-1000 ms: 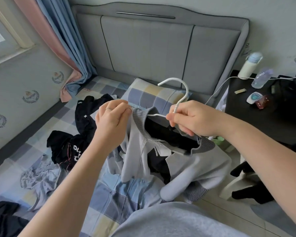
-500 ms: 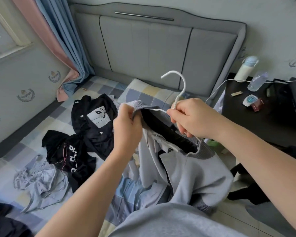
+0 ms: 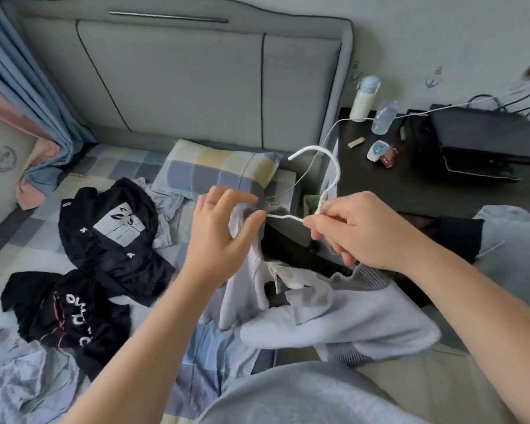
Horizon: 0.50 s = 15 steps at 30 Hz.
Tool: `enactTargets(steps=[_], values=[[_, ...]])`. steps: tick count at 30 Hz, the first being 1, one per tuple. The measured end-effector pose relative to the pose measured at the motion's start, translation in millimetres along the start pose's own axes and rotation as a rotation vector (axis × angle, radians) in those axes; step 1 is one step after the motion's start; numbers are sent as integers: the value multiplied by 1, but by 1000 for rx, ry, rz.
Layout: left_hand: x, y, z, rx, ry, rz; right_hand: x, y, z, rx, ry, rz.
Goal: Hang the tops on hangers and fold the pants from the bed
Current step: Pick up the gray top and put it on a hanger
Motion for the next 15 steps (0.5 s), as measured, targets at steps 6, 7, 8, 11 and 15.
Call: enactTargets(steps=[6, 7, 8, 11, 15], values=[[-34, 19, 61, 314, 11, 218, -38, -55, -44, -159, 127, 52], [-44, 21, 72, 312, -29, 247, -48, -66, -52, -181, 140, 77], [-54, 22, 84, 315, -61, 266, -58, -77, -59, -197, 150, 102], [-90, 21, 122, 345, -141, 295, -90, -117, -84, -237, 178, 159], [-146, 14, 174, 413, -222, 348, -141, -186, -119, -334, 235, 217]])
Point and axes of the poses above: each hand's wrist, its own y-axis towards the middle knuckle, its own z-axis out of the palm, x = y × z, the point moved 4 cm from there along y, towards the middle knuckle, and after that the axes turned 9 degrees about z, right-handed, at the moved point
